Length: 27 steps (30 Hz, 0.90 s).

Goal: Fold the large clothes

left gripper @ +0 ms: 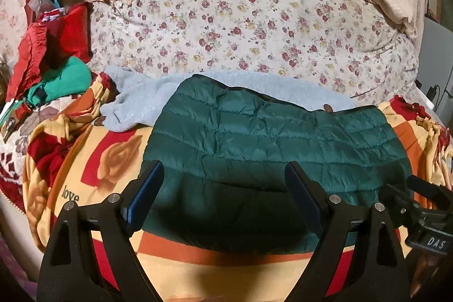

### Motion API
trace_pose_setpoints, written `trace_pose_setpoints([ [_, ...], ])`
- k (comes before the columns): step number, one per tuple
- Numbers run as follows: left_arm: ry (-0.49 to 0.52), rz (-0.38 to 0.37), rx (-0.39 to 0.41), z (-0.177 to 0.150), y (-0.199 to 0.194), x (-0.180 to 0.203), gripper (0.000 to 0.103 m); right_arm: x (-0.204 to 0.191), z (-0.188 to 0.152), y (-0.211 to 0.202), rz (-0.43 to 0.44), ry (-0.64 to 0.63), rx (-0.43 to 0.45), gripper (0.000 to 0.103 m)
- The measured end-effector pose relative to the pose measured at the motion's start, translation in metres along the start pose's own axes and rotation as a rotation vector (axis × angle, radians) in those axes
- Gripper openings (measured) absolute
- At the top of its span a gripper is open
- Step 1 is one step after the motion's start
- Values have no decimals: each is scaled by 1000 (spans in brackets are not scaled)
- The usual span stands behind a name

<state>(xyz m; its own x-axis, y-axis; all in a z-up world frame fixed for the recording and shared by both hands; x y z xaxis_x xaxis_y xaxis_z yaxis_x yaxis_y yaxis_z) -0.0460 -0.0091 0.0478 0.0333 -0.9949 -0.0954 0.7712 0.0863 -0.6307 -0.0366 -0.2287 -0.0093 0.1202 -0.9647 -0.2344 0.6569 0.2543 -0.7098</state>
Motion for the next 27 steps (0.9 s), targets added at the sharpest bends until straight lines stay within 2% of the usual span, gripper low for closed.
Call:
trace_pose_setpoints([
  [3, 16, 19, 11, -4, -5, 5, 87, -4, -4, -2, -1, -11, 0, 96],
  [12, 53, 15, 31, -4, -16, 12, 87, -10, -2, -13, 3, -8, 30, 96],
  [27, 38, 27, 40, -3, -22, 10, 87, -18, -2, -12, -13, -34, 35, 97],
])
Point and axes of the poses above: each gripper's, at about its wrist camera, not at the fingertips, and y roughly the way its jaws point, x to its right, z to its top, the point moved 1 cm from there along y, roughly the way its jaws point, and after that the axes turned 10 degrees about y, right-handed, at the moved point
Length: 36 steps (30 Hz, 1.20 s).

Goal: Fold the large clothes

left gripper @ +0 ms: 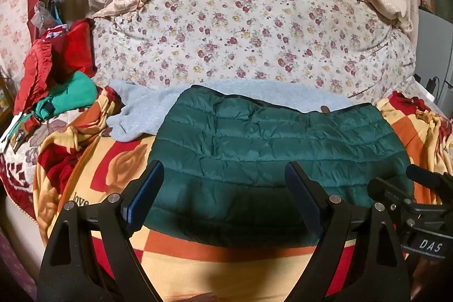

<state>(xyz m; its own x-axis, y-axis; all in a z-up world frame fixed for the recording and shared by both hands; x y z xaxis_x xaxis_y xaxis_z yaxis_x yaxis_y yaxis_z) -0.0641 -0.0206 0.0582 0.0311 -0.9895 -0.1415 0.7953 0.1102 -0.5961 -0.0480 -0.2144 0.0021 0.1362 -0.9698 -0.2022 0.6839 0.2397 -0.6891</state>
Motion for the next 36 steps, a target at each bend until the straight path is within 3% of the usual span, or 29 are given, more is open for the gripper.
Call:
trace_pose_setpoints([
  [36, -14, -13, -35, -5, 12, -4, 87, -1, -6, 12, -21, -27, -28, 100],
])
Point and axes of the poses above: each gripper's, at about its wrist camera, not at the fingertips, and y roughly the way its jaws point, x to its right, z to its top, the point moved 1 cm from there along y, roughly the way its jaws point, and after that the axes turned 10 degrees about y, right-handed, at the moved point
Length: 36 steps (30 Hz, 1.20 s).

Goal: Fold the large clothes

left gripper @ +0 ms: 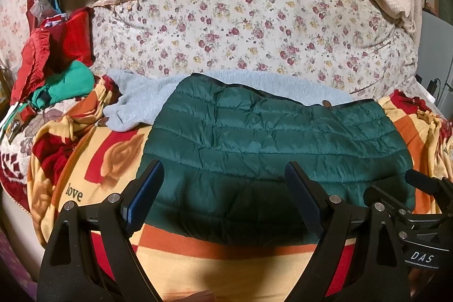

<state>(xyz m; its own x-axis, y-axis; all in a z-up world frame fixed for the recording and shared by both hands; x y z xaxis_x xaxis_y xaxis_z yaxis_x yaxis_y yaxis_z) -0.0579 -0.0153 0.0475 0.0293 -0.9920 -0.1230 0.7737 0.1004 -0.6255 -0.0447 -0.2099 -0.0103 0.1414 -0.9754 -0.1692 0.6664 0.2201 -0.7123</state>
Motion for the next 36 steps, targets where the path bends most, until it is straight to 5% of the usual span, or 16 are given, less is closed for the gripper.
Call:
trace_pose_setpoints([
  [36, 19, -13, -40, -4, 23, 7, 87, 4, 8, 28, -1, -6, -37, 100],
])
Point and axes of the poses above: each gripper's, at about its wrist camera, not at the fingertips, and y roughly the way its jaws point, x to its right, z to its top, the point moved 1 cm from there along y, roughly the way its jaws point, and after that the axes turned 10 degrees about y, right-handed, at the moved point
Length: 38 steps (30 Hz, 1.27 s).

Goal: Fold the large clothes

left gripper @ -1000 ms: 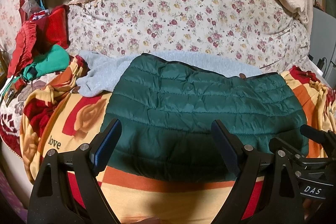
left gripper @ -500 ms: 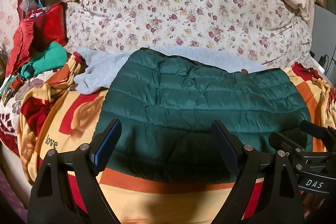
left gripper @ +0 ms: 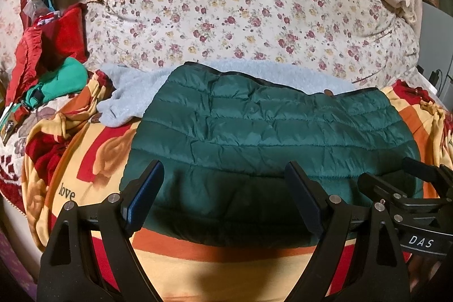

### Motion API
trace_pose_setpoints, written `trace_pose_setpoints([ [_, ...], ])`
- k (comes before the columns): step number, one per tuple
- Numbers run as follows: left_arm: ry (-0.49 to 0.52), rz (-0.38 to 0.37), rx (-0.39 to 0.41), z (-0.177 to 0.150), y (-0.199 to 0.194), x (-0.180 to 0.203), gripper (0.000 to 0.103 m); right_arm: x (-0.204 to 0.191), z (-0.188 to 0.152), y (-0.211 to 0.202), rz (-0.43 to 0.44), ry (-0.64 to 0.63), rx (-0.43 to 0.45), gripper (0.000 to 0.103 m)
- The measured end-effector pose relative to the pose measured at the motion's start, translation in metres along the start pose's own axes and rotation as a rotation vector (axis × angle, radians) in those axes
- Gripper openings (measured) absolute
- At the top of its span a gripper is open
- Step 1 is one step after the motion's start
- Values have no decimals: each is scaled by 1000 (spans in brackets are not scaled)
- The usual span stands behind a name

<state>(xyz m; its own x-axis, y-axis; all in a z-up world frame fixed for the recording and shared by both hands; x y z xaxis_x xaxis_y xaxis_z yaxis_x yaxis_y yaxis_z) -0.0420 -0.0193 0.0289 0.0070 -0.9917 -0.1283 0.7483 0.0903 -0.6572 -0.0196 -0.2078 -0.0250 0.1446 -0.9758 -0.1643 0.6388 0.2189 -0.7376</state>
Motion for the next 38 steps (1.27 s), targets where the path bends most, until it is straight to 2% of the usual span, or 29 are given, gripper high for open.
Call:
trace_pose_setpoints([
  [8, -2, 16, 1, 1, 2, 1, 87, 2, 2, 4, -2, -1, -1, 100],
  [28, -4, -14, -24, 7, 17, 1, 87, 2, 6, 16, -6, -4, -14, 100],
  [38, 38, -22, 8, 12, 22, 5, 87, 0, 9, 24, -2, -1, -24, 100],
])
Point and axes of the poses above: each gripper's, at about its wrist camera, not at the fingertips, and y roughly the way its jaws point, x to its right, z to its top, the point moved 1 cm from there along y, roughly the way its jaws point, and after that the axes turned 10 degrees about y, right-handed, at the moved point
